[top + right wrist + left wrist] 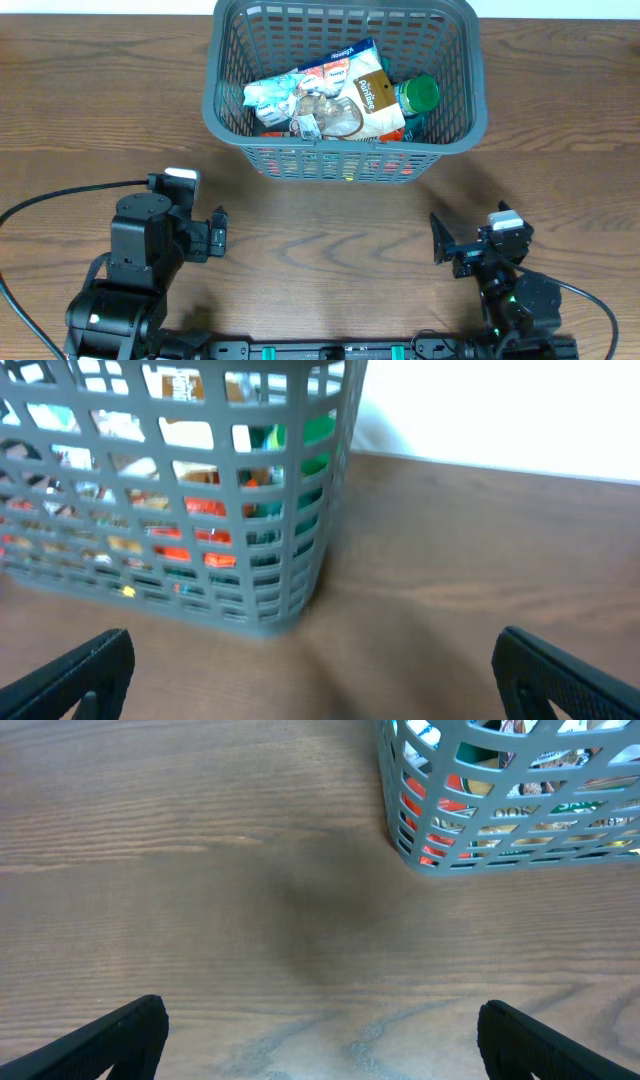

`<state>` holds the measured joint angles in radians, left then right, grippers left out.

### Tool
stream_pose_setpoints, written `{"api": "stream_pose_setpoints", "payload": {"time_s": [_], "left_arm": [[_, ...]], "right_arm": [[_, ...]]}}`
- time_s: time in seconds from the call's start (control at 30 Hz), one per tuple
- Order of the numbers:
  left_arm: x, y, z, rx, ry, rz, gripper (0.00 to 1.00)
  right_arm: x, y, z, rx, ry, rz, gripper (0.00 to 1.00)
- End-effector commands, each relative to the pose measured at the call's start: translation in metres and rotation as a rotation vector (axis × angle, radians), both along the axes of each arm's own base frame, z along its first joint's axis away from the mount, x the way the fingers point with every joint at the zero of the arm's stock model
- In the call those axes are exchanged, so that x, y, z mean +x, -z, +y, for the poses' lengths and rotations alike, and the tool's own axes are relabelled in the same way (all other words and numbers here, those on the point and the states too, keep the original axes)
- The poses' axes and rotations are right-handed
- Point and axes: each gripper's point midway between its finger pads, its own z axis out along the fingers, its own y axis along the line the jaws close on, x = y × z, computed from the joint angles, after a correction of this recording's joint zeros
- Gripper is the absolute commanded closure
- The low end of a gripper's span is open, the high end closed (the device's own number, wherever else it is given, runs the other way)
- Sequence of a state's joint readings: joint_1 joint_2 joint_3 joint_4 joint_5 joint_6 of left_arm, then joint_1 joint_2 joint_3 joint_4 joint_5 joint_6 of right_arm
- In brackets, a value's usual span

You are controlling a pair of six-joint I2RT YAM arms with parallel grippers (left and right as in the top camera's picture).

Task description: Pack container

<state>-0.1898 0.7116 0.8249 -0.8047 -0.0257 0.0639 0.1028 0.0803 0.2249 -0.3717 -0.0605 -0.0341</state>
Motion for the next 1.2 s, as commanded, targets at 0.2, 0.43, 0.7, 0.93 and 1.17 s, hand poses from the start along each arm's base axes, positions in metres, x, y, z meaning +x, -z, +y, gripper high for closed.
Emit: {"api": "stream_pose_setpoints", "payload": {"time_s": [0.2, 0.43, 0.7, 0.93, 1.17], "left_arm": [[-0.001, 0.003, 0.0, 0.001, 0.003, 0.008, 0.01], [-0.001, 0.003, 0.0, 0.001, 0.003, 0.008, 0.01], [0.0, 0.002, 0.0, 0.001, 0.003, 0.007, 0.01], [0.0, 0.002, 0.0, 0.001, 0.003, 0.007, 0.01], [-0.001, 0.003, 0.0, 0.001, 0.003, 0.008, 0.01]], "right_arm": [[0.01, 0.01, 0.003, -0.017, -0.011, -0.116, 0.01], [0.012, 0.02, -0.006, -0.028, 0.042, -0.1, 0.01], [0.013, 0.02, -0.01, -0.032, 0.069, -0.099, 0.01], [0.013, 0.02, -0.009, -0.031, 0.064, -0.1, 0.01], [0.013, 0.02, -0.009, -0.031, 0.064, -0.099, 0.01]]}}
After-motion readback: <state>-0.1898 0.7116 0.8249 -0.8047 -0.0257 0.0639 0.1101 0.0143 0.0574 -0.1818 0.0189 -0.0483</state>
